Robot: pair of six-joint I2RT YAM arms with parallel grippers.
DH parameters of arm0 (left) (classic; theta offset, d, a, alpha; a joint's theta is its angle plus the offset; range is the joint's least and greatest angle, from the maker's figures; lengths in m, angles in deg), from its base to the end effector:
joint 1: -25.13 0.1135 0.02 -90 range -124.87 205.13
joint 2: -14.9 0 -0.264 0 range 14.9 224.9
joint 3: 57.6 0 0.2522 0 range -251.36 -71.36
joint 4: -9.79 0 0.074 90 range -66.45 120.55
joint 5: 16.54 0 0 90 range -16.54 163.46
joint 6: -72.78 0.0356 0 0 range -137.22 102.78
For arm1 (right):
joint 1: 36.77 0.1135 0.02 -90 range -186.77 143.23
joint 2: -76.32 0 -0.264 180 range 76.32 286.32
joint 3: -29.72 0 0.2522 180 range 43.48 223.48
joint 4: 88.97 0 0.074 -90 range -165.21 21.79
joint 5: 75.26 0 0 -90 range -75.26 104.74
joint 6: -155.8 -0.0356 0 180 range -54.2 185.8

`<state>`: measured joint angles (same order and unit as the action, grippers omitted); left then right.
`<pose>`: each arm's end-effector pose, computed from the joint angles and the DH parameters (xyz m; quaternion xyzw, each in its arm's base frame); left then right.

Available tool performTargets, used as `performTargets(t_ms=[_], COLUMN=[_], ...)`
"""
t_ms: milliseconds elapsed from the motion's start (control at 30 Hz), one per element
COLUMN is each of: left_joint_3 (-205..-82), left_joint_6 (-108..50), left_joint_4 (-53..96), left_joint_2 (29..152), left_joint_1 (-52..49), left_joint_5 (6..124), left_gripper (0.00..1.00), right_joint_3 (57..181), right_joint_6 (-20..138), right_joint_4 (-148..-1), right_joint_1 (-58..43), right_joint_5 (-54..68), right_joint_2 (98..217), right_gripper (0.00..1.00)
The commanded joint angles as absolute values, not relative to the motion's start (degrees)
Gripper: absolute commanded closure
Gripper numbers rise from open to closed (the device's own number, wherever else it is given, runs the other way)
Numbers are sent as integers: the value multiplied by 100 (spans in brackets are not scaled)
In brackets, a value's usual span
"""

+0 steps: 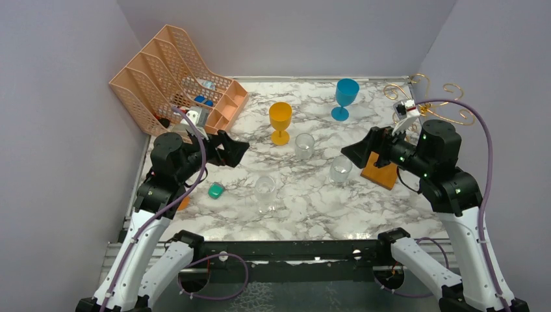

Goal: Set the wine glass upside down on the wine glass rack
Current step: Pick up the wine glass at the center of the board.

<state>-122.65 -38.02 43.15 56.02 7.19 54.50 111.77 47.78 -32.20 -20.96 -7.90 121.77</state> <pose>0.1466 -0.0596 0.3718 0.0877 0.7548 -0.3301 0.5600 0.1286 0.0507 0.4152 -0.0968 0.8061 0.3173 0.4901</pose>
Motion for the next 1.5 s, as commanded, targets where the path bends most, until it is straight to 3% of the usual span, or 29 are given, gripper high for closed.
performTargets(t_ms=[0,633,1000,1467], left_joint_3=[-12187,-12454,-12632,-13210], left_joint_6=[-3850,-3758,-3384,-3274], left_joint_4=[4374,5366,5979,6608], left_joint_2=[5522,6106,6610,7335], left_joint_1=[768,764,672,-802], left_joint_5=[5305,5281,5173,5938], left_gripper=[1,2,46,51], right_joint_3=[11213,11094,11076,11146], right_joint_6=[4749,4820,4646,4686], right_joint_4=[-3194,-3265,-3329,-3181], right_joint_1=[-2060,-2060,-2060,-2060], right_joint_5=[-856,-703,-90,-67], right_joint_2=[12049,11820,11527,11646], right_gripper=[0,0,0,2])
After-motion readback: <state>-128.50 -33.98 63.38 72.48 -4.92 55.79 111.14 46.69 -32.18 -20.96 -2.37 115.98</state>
